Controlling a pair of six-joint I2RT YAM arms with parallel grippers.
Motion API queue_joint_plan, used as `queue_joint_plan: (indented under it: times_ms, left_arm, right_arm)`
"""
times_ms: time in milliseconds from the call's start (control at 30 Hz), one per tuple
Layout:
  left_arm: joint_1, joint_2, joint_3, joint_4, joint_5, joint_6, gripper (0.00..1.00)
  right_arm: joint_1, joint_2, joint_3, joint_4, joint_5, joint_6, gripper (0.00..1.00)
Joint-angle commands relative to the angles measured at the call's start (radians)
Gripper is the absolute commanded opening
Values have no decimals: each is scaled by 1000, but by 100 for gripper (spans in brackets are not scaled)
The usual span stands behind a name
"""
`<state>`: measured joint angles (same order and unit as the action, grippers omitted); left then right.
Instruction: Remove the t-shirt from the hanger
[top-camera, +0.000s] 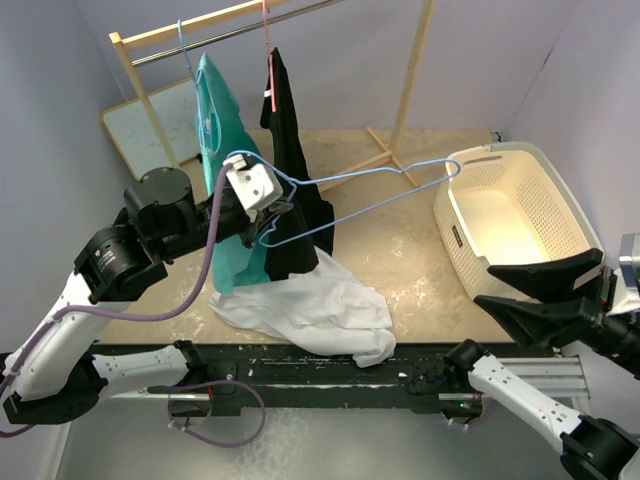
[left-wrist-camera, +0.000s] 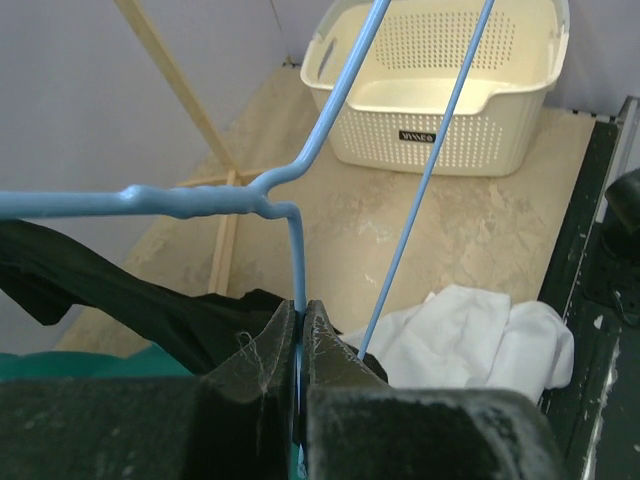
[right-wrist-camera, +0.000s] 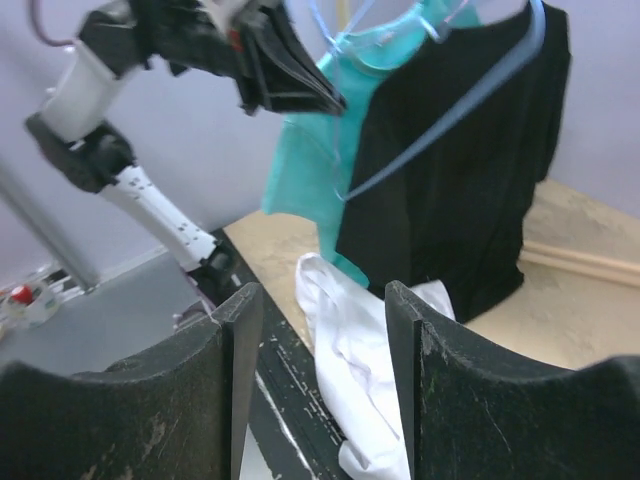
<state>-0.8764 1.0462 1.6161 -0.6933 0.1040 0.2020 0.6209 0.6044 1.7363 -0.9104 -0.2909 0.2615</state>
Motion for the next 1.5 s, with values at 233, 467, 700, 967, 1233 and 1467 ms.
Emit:
queue_joint_plan:
  times_ms: [233, 467, 700, 967, 1233, 1467]
  left_arm:
    - [2, 35, 37, -140, 92, 34, 0]
    - [1, 66, 14, -183, 96, 25, 0]
    - [1, 67, 7, -171, 84, 25, 0]
    - [2, 81, 23, -149, 107, 17, 0]
    - [1, 91, 43, -128, 115, 10, 0]
    - [1, 92, 53, -115, 105, 8, 0]
  right_arm:
    - [0, 324, 223, 12, -115, -119, 51]
    - [0, 522, 422, -5, -69, -164, 54]
    - [0, 624, 359, -29, -81, -194, 54]
    - [8, 609, 252, -20, -86, -217, 54]
    - [34, 563, 198, -28, -120, -217, 52]
    - [39, 542, 149, -39, -135, -203, 18]
